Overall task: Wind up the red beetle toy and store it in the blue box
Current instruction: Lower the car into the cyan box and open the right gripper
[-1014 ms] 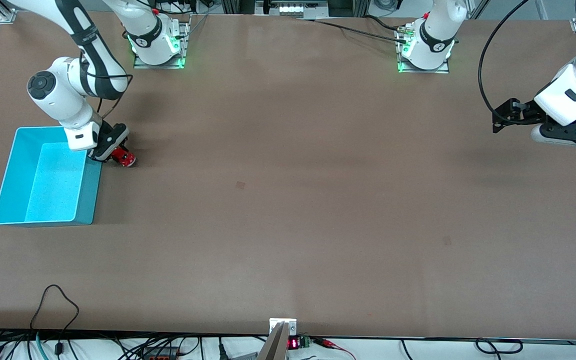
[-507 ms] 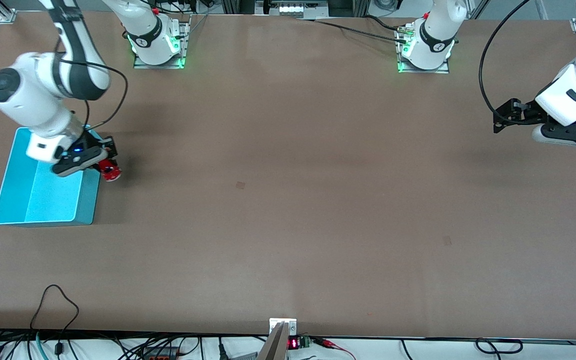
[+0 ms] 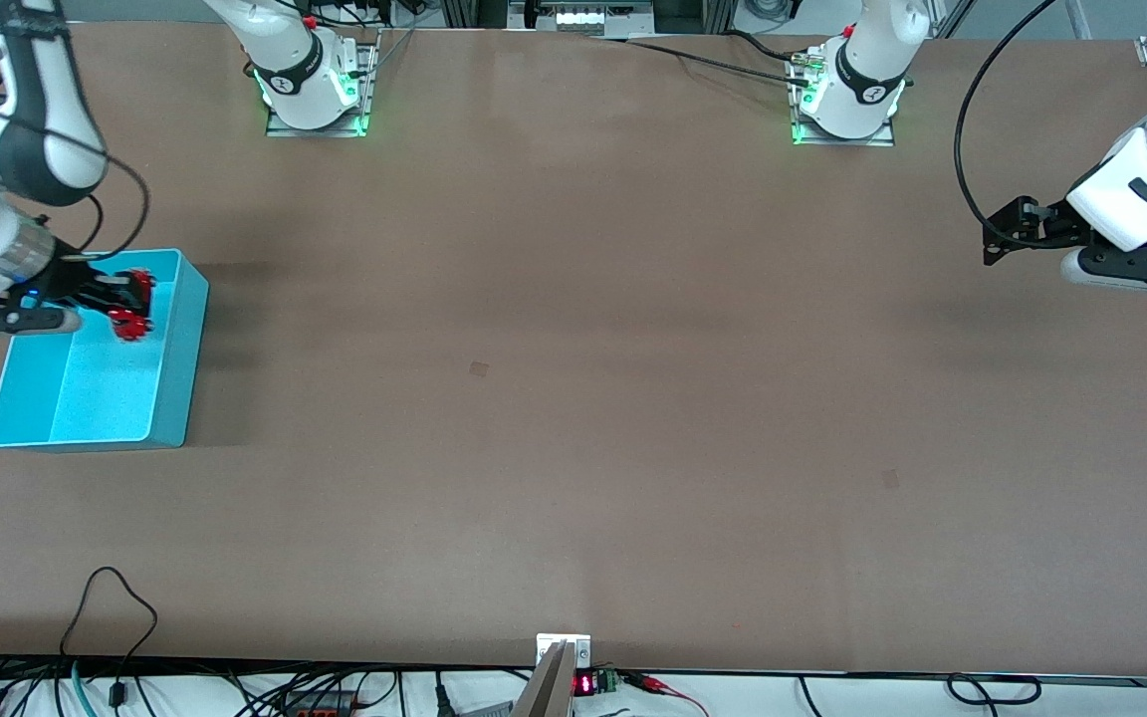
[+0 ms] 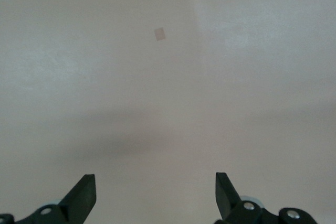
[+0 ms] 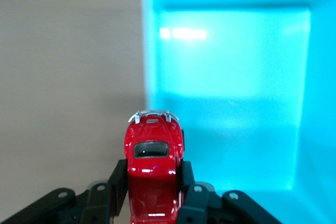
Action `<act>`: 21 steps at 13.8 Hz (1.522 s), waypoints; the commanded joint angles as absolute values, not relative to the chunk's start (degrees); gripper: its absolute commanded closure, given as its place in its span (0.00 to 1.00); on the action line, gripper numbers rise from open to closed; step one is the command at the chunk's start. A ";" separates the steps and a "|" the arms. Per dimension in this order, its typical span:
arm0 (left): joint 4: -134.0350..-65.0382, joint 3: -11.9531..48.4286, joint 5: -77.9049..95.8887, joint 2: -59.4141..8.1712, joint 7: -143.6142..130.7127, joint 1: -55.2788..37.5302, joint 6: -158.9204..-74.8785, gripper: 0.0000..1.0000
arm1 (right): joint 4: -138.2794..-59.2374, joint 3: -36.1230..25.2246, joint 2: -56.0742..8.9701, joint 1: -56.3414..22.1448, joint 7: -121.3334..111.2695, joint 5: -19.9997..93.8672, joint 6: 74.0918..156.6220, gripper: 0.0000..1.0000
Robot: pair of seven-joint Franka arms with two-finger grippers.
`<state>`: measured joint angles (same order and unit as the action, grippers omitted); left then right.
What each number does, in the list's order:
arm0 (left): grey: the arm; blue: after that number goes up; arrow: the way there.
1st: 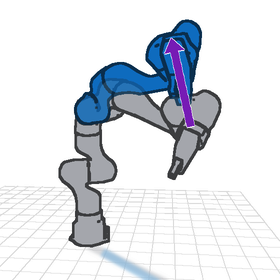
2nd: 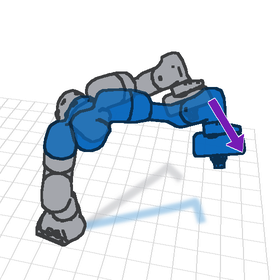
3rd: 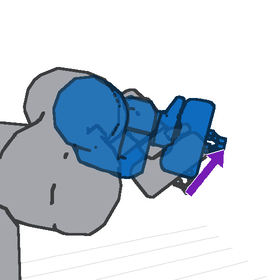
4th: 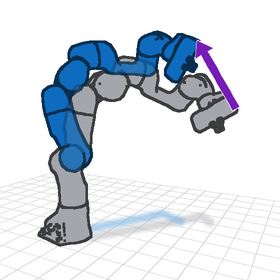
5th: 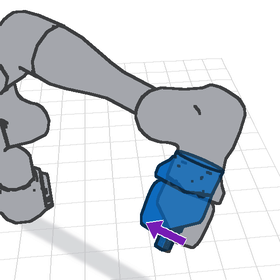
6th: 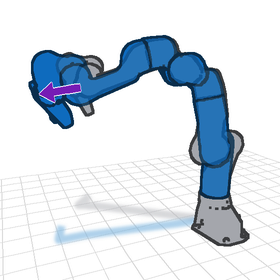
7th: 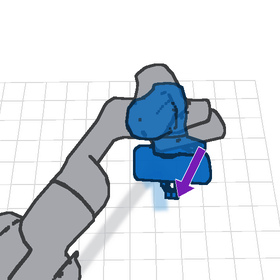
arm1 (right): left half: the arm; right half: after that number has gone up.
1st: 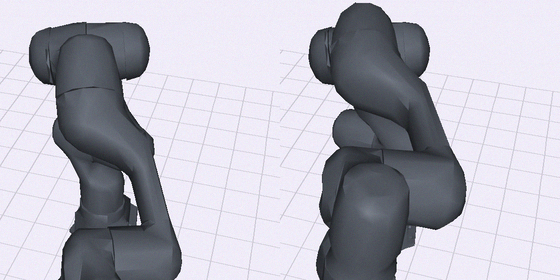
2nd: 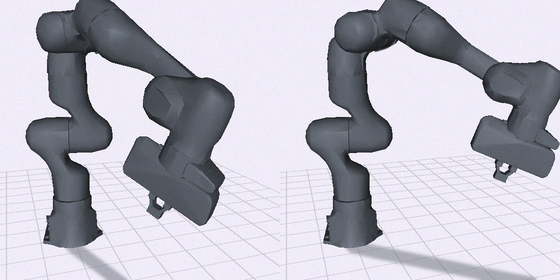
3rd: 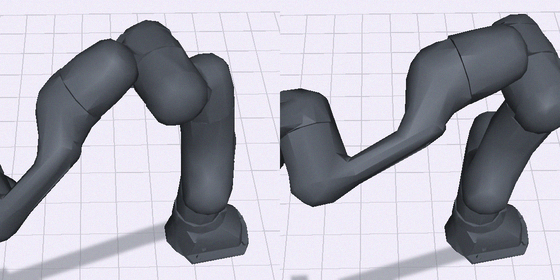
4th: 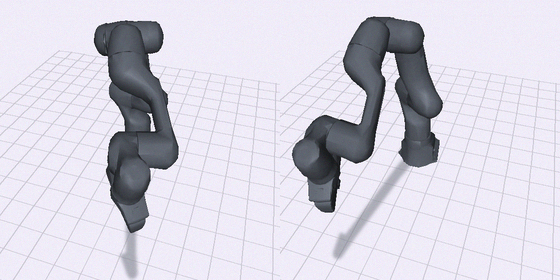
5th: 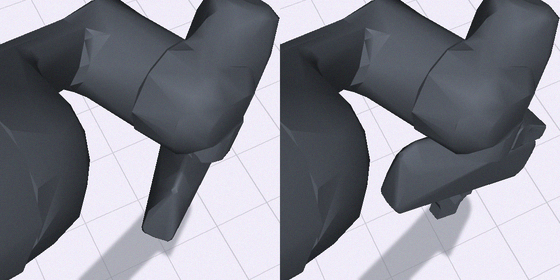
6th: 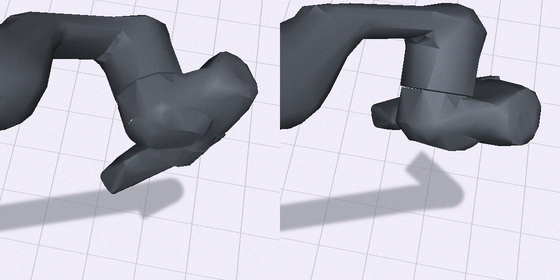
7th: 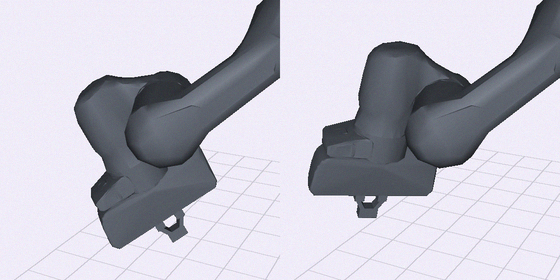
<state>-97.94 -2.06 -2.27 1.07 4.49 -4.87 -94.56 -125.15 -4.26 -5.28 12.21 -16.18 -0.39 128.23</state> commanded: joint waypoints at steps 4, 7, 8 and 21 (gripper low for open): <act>-99.05 -1.41 -3.08 2.29 3.96 -4.39 -94.75 0.00 | -124.63 -9.66 -13.09 13.09 -15.55 -4.75 133.24 1.00; -98.97 -1.41 -3.08 2.29 3.96 -4.39 -94.75 0.00 | -124.63 -9.67 -15.63 14.41 -16.95 -4.83 136.13 1.00; -98.96 -1.41 -3.08 2.29 3.96 -4.39 -94.83 0.00 | -124.63 -9.67 -16.60 14.76 -17.92 -4.75 137.36 1.00; -99.05 -1.49 -3.08 2.29 3.96 -4.31 -94.83 0.00 | -124.72 -8.88 -15.93 16.53 -21.54 -4.48 139.31 0.00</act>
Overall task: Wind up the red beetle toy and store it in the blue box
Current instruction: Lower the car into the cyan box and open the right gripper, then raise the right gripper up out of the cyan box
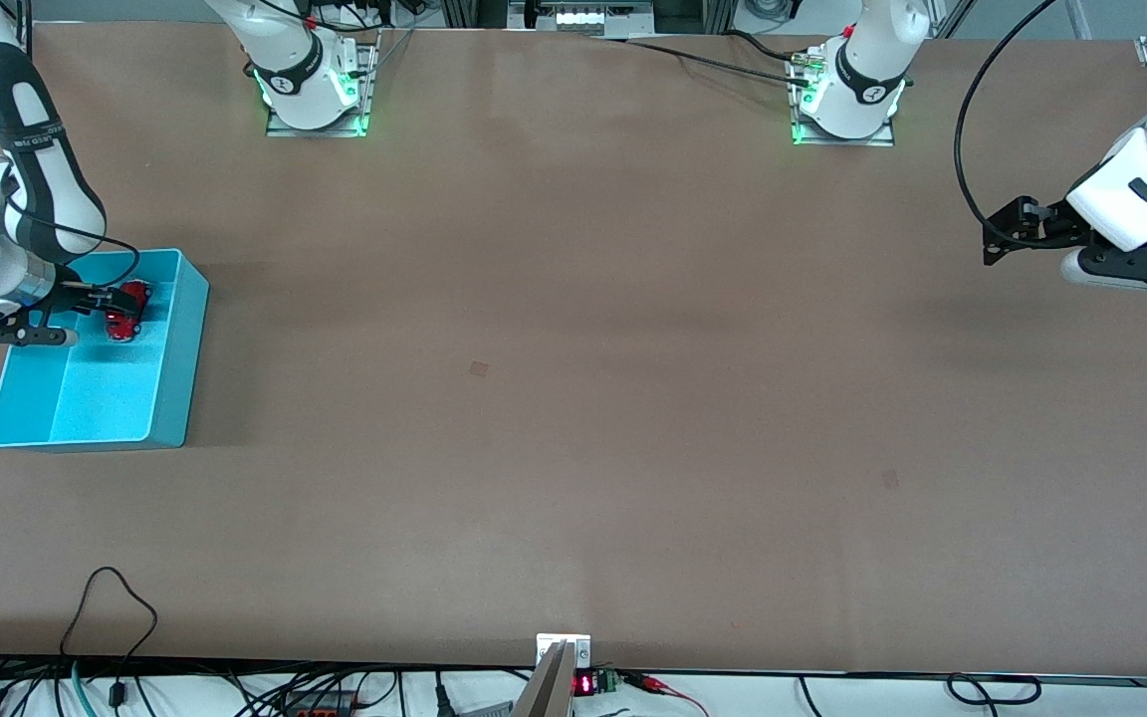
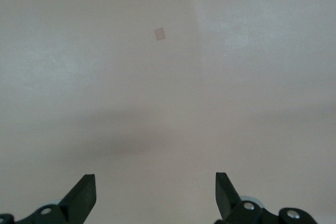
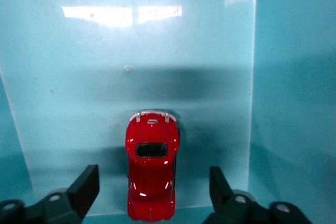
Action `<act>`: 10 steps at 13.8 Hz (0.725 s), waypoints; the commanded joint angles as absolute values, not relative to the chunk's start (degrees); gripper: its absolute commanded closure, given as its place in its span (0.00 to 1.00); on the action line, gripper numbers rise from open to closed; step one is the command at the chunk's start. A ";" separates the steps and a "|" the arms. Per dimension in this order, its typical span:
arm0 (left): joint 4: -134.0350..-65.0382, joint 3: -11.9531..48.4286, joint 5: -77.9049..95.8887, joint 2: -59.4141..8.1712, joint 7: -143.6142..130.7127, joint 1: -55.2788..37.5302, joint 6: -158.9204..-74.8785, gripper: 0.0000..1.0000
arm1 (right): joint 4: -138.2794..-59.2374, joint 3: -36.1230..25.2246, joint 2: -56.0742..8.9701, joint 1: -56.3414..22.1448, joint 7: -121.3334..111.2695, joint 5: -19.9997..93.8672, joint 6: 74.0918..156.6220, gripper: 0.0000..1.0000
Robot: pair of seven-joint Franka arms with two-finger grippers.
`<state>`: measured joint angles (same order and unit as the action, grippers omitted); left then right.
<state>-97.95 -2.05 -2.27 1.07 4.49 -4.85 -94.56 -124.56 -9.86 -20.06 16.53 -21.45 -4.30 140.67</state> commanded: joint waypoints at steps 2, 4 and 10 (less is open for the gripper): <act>-99.05 -1.49 -3.08 2.29 3.96 -4.31 -94.83 0.00 | -123.23 -6.08 -11.45 16.43 -21.45 -4.74 135.55 0.00; -98.97 -1.41 -3.08 2.29 3.96 -4.31 -94.83 0.00 | -118.42 -4.05 -8.45 15.30 -20.49 -4.75 126.36 0.00; -98.96 -1.41 -3.08 2.29 3.96 -4.31 -94.83 0.00 | -97.25 -3.87 -4.57 4.85 -6.95 -3.69 94.88 0.00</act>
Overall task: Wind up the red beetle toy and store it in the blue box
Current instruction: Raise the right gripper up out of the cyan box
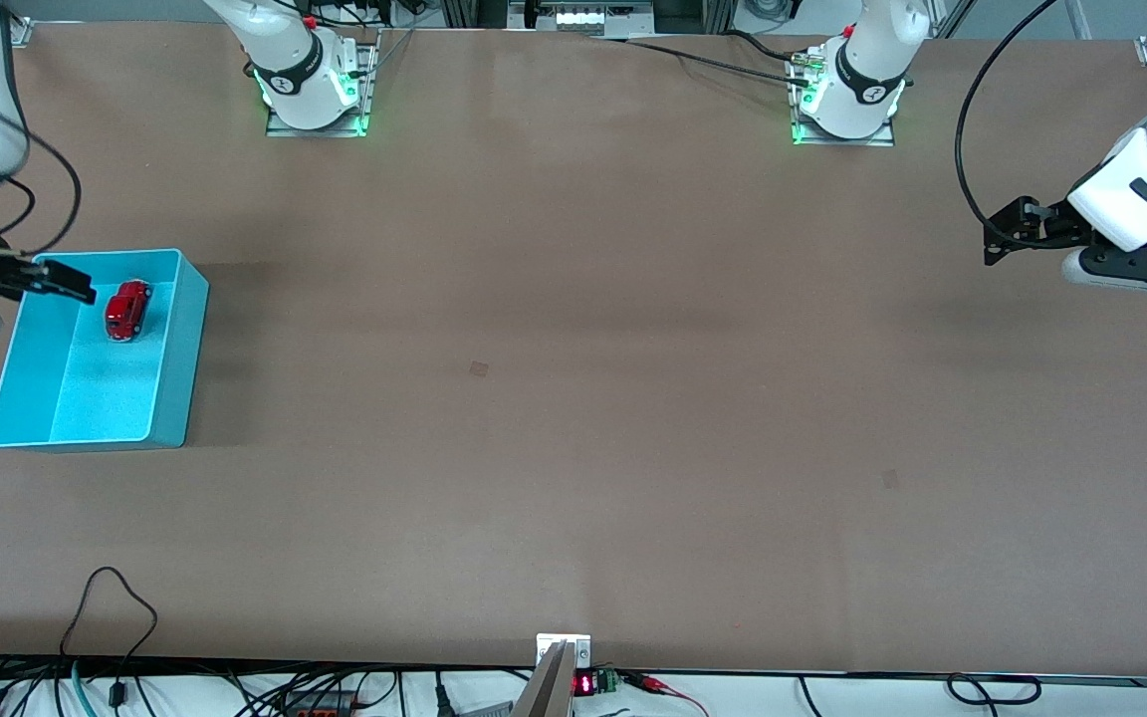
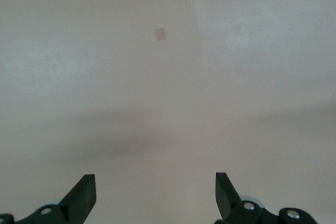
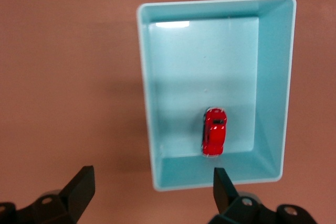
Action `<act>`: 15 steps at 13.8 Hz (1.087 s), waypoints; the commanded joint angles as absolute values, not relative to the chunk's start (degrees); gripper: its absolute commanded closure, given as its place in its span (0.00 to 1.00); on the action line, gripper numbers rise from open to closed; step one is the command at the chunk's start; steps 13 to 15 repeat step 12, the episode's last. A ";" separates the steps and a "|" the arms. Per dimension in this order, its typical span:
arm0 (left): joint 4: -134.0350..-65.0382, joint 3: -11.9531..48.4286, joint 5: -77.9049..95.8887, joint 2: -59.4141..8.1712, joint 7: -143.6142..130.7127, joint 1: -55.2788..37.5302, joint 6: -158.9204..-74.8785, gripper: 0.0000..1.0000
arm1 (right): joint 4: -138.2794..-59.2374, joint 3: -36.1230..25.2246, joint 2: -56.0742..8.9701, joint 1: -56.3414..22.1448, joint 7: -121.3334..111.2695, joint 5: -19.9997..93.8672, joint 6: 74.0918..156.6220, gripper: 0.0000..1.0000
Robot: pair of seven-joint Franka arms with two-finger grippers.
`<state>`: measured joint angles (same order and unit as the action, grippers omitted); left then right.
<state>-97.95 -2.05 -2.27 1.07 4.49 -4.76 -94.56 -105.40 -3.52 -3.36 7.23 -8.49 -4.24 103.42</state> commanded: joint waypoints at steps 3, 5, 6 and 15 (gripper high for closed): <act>-99.05 -1.49 -3.08 2.29 3.96 -4.31 -94.83 0.00 | -90.28 -1.59 -3.61 4.13 -5.98 -3.08 85.98 0.00; -98.96 -1.41 -3.08 2.20 3.96 -4.39 -94.83 0.00 | -87.81 -0.27 -3.16 4.22 -6.06 -3.08 83.50 0.00; -98.96 -1.49 -3.08 2.28 3.96 -4.31 -94.83 0.00 | -87.80 -0.26 -2.82 4.13 -6.06 -2.99 83.24 0.00; -98.96 -1.49 -3.08 2.20 3.96 -4.31 -94.75 0.00 | -87.89 -0.26 -2.81 4.04 -5.98 -2.20 83.85 0.00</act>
